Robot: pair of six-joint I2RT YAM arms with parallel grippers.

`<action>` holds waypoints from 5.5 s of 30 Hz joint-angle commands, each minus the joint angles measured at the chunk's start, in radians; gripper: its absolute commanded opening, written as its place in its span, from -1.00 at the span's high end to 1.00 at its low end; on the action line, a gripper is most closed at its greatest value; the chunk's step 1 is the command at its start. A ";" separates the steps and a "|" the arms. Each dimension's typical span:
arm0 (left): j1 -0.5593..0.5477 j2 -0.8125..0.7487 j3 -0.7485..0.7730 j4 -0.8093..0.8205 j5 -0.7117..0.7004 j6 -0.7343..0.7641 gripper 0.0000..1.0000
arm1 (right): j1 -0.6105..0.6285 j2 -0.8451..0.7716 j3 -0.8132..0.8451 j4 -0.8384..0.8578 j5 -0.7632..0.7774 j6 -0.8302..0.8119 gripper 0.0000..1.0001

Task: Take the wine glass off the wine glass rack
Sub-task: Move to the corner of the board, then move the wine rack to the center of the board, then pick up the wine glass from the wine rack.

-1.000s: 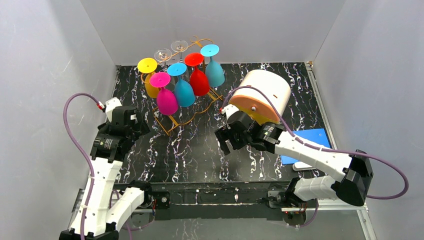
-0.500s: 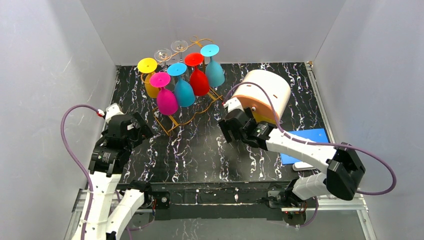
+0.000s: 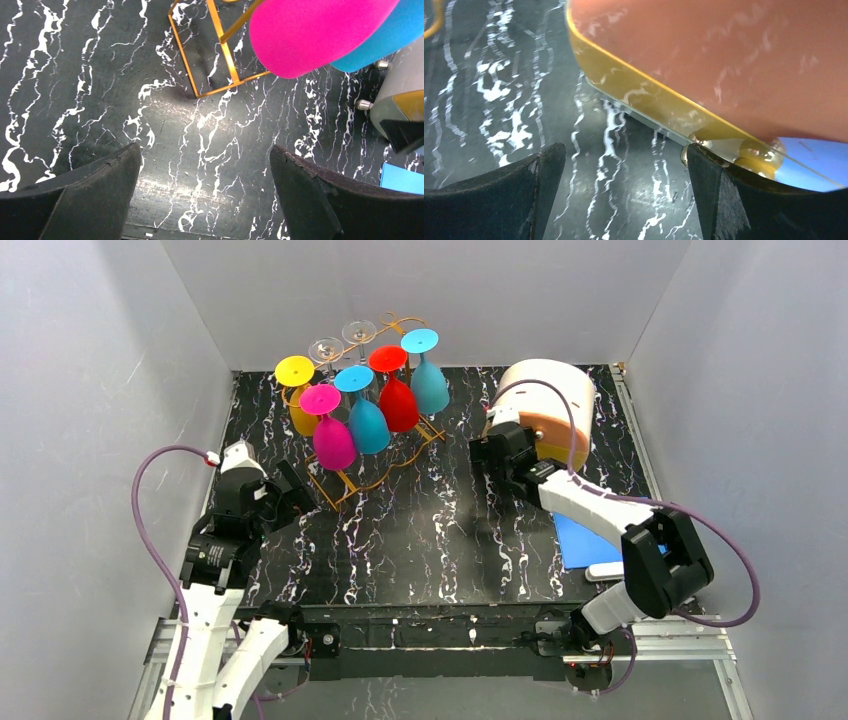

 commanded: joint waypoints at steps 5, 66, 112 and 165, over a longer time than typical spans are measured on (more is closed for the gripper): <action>-0.002 0.013 -0.053 0.056 0.057 0.017 -0.97 | -0.127 0.127 0.105 0.089 -0.052 -0.017 -0.97; -0.002 -0.037 -0.206 0.041 -0.050 -0.141 -0.97 | 0.000 -0.041 -0.220 0.647 -0.600 0.454 -0.97; -0.002 -0.149 -0.003 -0.098 -0.347 -0.081 -0.97 | 0.274 0.987 0.493 0.987 -0.231 0.844 -0.83; -0.002 0.069 -0.069 0.068 -0.082 0.016 -0.97 | 0.026 0.060 0.211 0.173 -0.435 0.645 -0.88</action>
